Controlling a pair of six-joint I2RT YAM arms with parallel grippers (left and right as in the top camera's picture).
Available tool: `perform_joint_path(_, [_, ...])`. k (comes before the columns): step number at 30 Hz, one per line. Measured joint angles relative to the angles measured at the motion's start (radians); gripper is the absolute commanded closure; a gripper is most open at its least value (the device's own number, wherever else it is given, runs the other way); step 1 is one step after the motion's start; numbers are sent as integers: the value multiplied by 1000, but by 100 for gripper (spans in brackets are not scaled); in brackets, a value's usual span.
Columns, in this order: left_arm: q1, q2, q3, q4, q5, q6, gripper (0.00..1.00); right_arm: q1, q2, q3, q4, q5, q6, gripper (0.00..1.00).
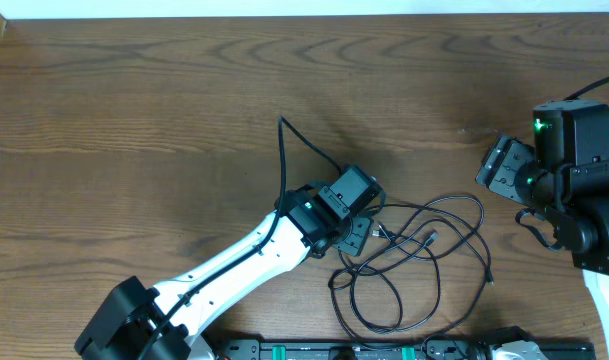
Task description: Untangle cables
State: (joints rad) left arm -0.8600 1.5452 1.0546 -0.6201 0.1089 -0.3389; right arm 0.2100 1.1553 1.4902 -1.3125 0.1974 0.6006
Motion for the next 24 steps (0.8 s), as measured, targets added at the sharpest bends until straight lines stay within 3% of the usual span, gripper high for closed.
perform_joint_path(24, [0, 13, 0, 20, -26, 0, 43, 0, 0, 0, 0, 0, 0, 23])
